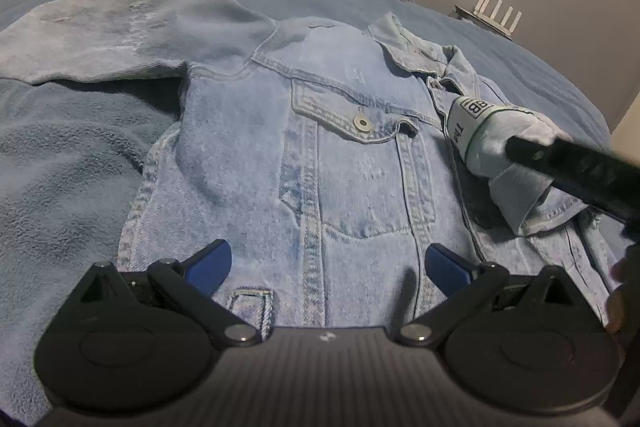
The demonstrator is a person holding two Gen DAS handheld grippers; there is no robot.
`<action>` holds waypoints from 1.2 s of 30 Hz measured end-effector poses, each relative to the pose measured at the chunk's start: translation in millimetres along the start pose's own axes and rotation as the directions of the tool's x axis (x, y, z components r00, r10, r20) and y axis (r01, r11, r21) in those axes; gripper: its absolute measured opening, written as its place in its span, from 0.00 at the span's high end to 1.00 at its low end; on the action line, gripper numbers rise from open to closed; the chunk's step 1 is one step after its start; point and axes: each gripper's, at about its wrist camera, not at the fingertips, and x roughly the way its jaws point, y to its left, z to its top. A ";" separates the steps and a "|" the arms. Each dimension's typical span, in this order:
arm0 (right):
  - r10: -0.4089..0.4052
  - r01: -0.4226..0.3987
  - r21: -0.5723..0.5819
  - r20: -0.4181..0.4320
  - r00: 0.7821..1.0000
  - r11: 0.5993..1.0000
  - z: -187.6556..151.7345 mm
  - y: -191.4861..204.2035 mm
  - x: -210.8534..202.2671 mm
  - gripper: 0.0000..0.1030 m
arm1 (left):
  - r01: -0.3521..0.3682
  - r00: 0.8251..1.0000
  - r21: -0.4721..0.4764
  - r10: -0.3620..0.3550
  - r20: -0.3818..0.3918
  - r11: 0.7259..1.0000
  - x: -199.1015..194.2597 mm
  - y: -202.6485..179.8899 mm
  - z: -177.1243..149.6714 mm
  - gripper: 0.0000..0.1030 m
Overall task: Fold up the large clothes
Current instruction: 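Carry the held sleeve across the jacket body with the right tool and release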
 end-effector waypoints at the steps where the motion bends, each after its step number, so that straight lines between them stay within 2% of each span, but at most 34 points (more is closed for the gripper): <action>1: 0.007 -0.007 0.063 0.004 1.000 0.998 -6.0 -10.7 -8.1 0.48 | -0.002 1.000 0.003 0.002 0.000 1.000 -0.3 -0.4 -0.5 0.00; 3: 0.037 -0.038 0.216 0.008 0.999 0.976 -7.1 -29.5 -13.2 0.45 | -0.002 1.000 0.005 0.002 -0.002 1.000 -0.4 -1.2 -0.5 0.00; 5: 0.059 -0.061 0.379 0.017 0.998 0.924 -7.8 -45.8 -14.5 0.45 | -0.001 1.000 0.001 0.001 -0.001 1.000 -0.9 -1.2 -0.5 0.00; 6: 0.070 -0.066 0.443 0.007 0.997 0.894 -6.4 -51.9 -10.1 0.58 | -0.001 1.000 0.000 0.001 -0.001 1.000 -1.1 -1.2 -0.2 0.00; 7: 0.076 -0.066 0.471 -0.004 0.997 0.880 -5.3 -53.1 -4.3 0.77 | -0.001 1.000 -0.001 0.001 -0.002 1.000 -1.3 -0.9 -0.2 0.00; 8: 0.060 -0.053 0.462 -0.001 0.998 0.885 0.5 -50.7 -1.2 0.92 | -0.001 1.000 -0.002 0.001 -0.001 1.000 -1.7 -0.7 -0.3 0.00; 10: 0.006 -0.029 0.361 0.063 0.998 0.932 15.5 -34.4 -0.4 0.92 | -0.001 1.000 -0.001 0.001 0.001 1.000 -1.6 -1.2 -0.2 0.00; 13: -0.009 -0.020 0.164 0.176 0.984 0.986 42.0 7.3 3.0 0.93 | -0.004 1.000 0.003 0.004 0.001 1.000 -1.5 -2.4 -0.4 0.00; 16: 0.006 0.011 -0.074 0.232 0.973 0.997 54.7 51.6 10.5 0.93 | -0.007 1.000 0.006 0.007 0.000 1.000 -1.3 -2.7 -0.8 0.00; 18: 0.058 -0.007 -0.255 0.191 0.980 0.967 53.0 78.2 22.3 0.91 | -0.009 1.000 0.010 0.009 -0.001 1.000 -0.5 -3.3 -0.7 0.00; 20: 0.144 -0.114 -0.350 0.059 0.988 0.930 45.6 93.2 36.1 0.84 | -0.013 1.000 0.017 0.013 -0.003 1.000 -0.7 -4.6 -1.5 0.00; 21: 0.170 -0.154 -0.364 0.010 0.985 0.919 40.7 96.0 41.3 0.75 | -0.013 1.000 0.022 0.013 -0.003 1.000 -0.2 -5.3 -1.4 0.00; 22: 0.189 -0.180 -0.373 -0.013 0.982 0.910 36.5 96.5 42.4 0.70 | -0.013 1.000 0.024 0.013 -0.004 1.000 -0.1 -5.7 -1.4 0.00; 24: 0.181 -0.168 -0.361 0.002 0.983 0.917 29.1 90.3 36.7 0.52 | -0.011 1.000 0.024 0.011 -0.004 1.000 0.0 -5.6 -0.6 0.00; 27: 0.179 -0.173 -0.241 0.003 0.984 0.955 26.0 62.0 23.3 0.50 | -0.004 1.000 0.014 0.004 0.000 1.000 -1.7 -4.0 2.4 0.00; 29: 0.146 -0.144 -0.182 -0.002 0.989 0.973 19.3 39.6 15.5 0.49 | -0.004 1.000 0.008 0.003 0.018 1.000 -3.9 -2.1 5.9 0.00; 32: 0.053 -0.053 -0.151 -0.001 0.999 0.987 3.8 -0.9 -5.2 0.46 | 0.002 0.995 0.035 -0.005 0.099 0.999 -9.9 -1.8 15.4 0.00; 34: -0.008 0.008 -0.146 0.001 1.000 0.989 -7.2 -25.0 -21.1 0.46 | -0.008 0.983 0.090 -0.009 0.185 0.996 -12.0 -4.4 27.1 0.00; 36: -0.091 0.091 -0.142 0.005 0.996 0.986 -16.5 -50.8 -36.9 0.45 | -0.033 0.972 0.151 -0.004 0.237 0.988 -7.1 -8.6 40.8 0.01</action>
